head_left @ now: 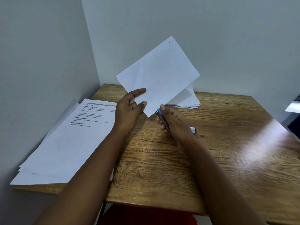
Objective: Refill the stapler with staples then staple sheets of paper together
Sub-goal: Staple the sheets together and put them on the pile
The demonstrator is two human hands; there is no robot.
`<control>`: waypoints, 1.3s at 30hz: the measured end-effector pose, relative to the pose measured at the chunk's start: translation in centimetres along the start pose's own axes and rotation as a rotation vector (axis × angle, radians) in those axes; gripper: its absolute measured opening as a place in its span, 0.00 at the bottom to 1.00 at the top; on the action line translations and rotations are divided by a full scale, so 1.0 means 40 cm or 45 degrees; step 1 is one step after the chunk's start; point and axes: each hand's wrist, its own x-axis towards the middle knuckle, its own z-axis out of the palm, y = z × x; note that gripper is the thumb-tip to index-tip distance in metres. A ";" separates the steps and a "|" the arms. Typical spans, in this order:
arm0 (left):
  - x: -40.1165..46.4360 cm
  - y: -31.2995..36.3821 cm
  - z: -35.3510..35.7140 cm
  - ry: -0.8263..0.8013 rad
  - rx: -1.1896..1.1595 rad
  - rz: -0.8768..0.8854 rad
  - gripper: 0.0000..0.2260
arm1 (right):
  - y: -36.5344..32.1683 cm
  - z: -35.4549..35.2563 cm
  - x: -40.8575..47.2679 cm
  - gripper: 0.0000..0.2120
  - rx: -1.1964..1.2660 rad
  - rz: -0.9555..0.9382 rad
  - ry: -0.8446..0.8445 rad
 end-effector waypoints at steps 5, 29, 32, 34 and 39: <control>-0.005 0.004 0.006 -0.039 0.030 0.031 0.17 | 0.005 -0.004 0.002 0.21 0.051 0.006 -0.014; -0.013 0.018 0.012 -0.069 -0.010 0.021 0.17 | 0.009 -0.003 0.006 0.20 0.148 0.052 0.025; -0.014 0.018 0.012 -0.076 -0.011 0.033 0.17 | 0.010 -0.001 0.006 0.19 0.149 0.053 0.030; -0.013 0.017 0.012 -0.081 -0.010 0.038 0.17 | 0.009 0.002 0.006 0.19 0.158 0.048 0.037; -0.011 0.013 0.012 -0.087 -0.015 0.038 0.17 | 0.008 0.003 0.006 0.19 0.182 0.036 0.035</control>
